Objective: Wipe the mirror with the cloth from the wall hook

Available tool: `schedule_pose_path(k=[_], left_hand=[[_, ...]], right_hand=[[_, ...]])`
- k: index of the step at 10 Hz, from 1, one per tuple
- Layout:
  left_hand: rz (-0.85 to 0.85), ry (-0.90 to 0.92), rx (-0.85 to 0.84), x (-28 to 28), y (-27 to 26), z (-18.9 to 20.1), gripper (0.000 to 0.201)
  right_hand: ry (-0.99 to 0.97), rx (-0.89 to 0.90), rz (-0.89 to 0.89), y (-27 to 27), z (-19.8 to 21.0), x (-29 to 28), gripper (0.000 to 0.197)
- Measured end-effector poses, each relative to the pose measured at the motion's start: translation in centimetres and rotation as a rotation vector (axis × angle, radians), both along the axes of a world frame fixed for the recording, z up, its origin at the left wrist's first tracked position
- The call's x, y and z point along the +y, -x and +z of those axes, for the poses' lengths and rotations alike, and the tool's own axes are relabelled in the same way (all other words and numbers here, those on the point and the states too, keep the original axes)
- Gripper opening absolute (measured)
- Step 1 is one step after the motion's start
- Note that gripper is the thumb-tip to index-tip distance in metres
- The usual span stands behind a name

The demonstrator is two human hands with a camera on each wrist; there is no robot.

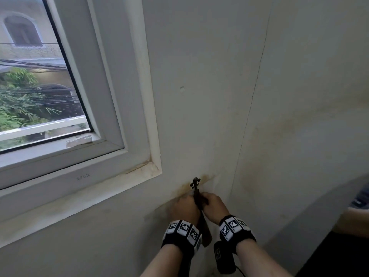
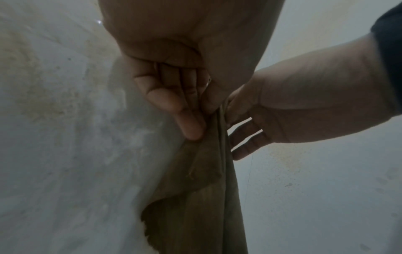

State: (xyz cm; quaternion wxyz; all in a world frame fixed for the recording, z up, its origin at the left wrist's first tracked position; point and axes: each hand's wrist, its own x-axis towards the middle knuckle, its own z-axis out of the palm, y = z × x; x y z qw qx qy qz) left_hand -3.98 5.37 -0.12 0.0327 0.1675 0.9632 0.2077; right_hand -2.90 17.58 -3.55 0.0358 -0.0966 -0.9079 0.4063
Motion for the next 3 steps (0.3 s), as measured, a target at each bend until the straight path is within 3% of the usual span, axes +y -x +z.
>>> schedule_pose_path(k=[2, 3], left_hand=[[-0.128, 0.094, -0.009, -1.2, -0.5, -1.3, 0.028], [-0.106, 0.133, -0.119, -2.3, -1.0, -2.1, 0.027]], right_hand=[[-0.108, -0.325, 0.041, -1.3, -1.2, 0.3, 0.035], [-0.116, -0.276, -0.085, -3.1, -1.9, 0.3, 0.039]])
